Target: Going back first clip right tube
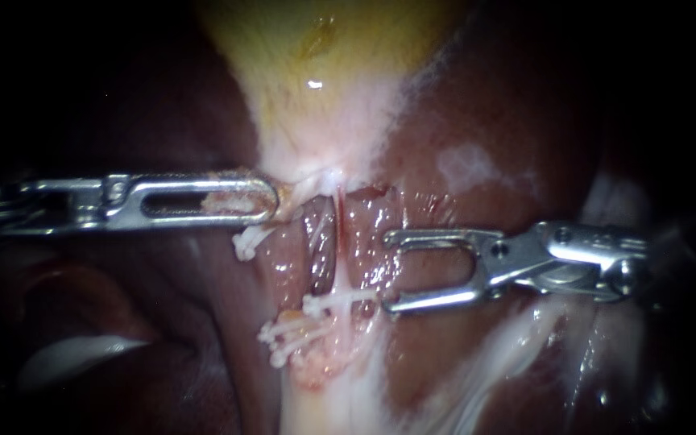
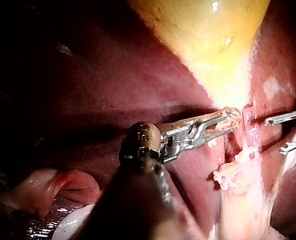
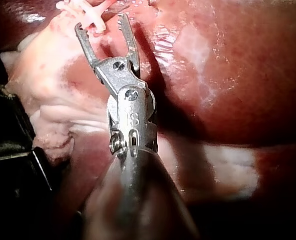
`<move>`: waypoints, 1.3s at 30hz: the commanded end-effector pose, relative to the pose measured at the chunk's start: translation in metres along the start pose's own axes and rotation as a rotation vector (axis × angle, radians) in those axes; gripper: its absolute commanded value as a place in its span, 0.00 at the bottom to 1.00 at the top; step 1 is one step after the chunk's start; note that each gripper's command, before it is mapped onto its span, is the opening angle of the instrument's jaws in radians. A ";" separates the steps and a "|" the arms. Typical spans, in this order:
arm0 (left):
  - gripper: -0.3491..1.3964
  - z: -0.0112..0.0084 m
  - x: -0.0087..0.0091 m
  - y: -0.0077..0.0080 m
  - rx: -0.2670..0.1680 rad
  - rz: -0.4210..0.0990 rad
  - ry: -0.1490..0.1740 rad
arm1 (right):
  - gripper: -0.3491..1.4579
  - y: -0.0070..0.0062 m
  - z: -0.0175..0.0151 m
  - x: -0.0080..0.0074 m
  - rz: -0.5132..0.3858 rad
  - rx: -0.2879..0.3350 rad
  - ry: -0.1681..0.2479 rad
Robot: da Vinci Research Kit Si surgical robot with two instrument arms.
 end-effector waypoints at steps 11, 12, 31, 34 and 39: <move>0.00 0.0001 0.0000 0.0002 0.000 0.001 0.000 | 0.47 0.0004 -0.0023 0.0019 -0.060 0.010 -0.001; 0.00 0.0001 0.0000 0.0003 0.000 0.001 0.000 | 0.47 0.0004 -0.0023 0.0019 -0.060 0.010 -0.001; 0.00 0.0051 0.0021 0.0051 -0.031 0.004 0.014 | 0.47 0.0003 -0.0027 0.0018 -0.066 0.013 -0.001; 0.00 0.0058 0.0023 0.0052 -0.029 0.005 0.015 | 0.47 0.0003 -0.0027 0.0018 -0.066 0.013 -0.001; 0.00 0.0060 0.0023 0.0052 -0.029 0.005 0.018 | 0.47 0.0002 -0.0028 0.0018 -0.067 0.014 -0.001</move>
